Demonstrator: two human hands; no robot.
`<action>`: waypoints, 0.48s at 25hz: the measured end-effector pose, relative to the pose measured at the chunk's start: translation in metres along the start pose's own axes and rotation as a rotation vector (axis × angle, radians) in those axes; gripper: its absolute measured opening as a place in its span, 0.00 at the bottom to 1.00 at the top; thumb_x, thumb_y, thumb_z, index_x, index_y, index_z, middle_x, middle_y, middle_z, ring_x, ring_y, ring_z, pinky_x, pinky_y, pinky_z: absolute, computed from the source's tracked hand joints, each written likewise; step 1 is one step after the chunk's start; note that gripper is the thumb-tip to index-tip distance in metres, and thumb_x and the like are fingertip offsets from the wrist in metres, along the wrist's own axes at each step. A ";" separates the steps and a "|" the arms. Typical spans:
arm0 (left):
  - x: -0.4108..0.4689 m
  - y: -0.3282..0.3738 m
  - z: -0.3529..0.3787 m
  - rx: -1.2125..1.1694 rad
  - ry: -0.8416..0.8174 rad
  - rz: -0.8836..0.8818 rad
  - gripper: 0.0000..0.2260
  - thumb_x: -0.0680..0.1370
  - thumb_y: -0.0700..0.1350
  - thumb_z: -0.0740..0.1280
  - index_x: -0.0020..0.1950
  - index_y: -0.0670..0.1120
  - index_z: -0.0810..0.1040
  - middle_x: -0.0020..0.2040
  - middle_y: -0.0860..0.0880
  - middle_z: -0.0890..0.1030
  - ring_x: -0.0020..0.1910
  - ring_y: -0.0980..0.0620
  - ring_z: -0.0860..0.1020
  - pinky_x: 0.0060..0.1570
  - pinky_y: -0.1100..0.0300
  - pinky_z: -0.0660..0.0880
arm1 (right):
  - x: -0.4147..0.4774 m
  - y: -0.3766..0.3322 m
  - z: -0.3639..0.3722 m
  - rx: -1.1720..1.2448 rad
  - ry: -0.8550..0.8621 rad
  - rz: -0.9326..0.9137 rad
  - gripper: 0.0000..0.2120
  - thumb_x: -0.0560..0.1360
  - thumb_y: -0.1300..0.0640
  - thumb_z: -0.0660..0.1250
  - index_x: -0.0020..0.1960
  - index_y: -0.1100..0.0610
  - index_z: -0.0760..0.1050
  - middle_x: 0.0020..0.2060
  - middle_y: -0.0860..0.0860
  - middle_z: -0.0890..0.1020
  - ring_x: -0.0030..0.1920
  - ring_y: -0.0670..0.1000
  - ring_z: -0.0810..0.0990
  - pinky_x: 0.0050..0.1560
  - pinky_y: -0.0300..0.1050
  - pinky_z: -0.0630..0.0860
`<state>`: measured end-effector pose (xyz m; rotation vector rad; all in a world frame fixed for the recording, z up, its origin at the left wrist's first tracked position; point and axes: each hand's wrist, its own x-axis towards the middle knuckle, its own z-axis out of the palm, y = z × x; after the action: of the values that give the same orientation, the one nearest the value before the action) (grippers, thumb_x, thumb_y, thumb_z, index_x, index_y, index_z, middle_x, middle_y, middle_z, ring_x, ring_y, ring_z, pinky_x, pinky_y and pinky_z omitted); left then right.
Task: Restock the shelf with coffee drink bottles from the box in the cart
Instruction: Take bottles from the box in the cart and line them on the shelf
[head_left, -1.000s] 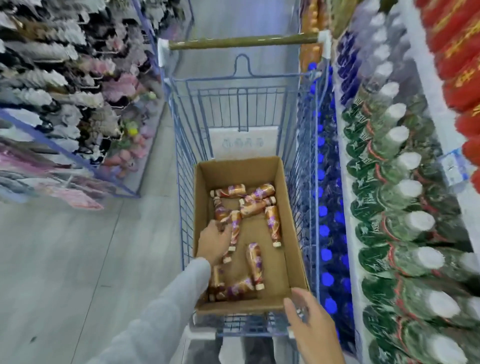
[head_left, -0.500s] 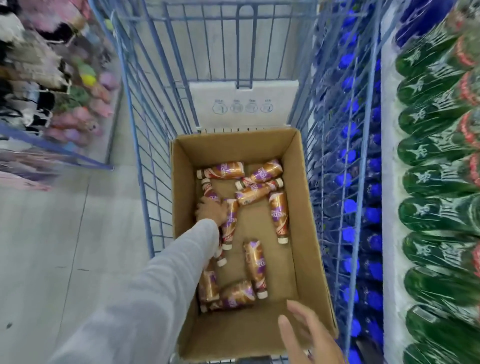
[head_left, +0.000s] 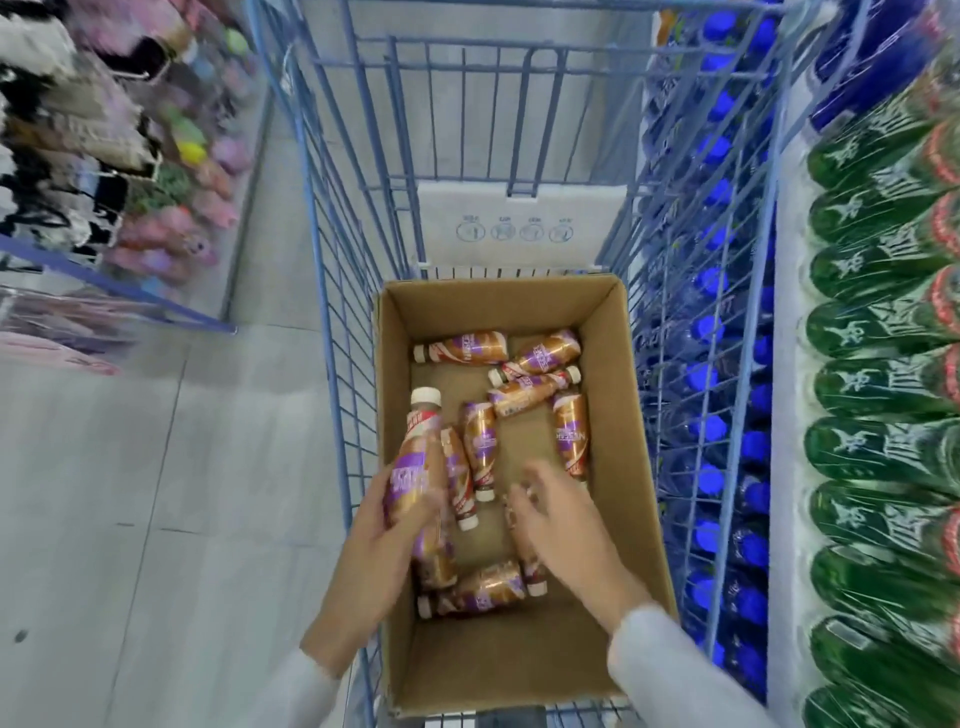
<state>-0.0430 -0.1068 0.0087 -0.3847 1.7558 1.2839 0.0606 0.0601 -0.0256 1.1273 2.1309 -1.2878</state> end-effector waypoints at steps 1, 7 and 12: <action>-0.019 -0.002 -0.009 -0.037 0.016 -0.001 0.19 0.75 0.49 0.72 0.65 0.57 0.73 0.54 0.54 0.83 0.49 0.57 0.84 0.39 0.63 0.81 | 0.031 0.002 0.006 -0.096 -0.033 -0.063 0.17 0.82 0.53 0.63 0.70 0.50 0.70 0.63 0.47 0.76 0.64 0.46 0.75 0.62 0.44 0.74; -0.052 -0.030 -0.041 -0.095 0.157 -0.028 0.20 0.70 0.48 0.72 0.61 0.59 0.76 0.50 0.55 0.85 0.47 0.56 0.84 0.39 0.62 0.80 | 0.188 0.009 0.047 -0.878 -0.332 -0.502 0.30 0.75 0.62 0.70 0.75 0.50 0.68 0.73 0.54 0.69 0.73 0.58 0.67 0.71 0.58 0.67; -0.051 -0.049 -0.048 -0.069 0.187 -0.047 0.26 0.66 0.48 0.73 0.64 0.58 0.76 0.53 0.54 0.84 0.54 0.49 0.83 0.51 0.50 0.80 | 0.213 0.018 0.069 -1.307 -0.365 -0.565 0.35 0.75 0.63 0.68 0.78 0.47 0.61 0.80 0.56 0.54 0.80 0.59 0.52 0.77 0.59 0.50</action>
<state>-0.0040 -0.1821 0.0232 -0.5992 1.8491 1.3120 -0.0549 0.0960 -0.2150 -0.2399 2.3071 -0.0167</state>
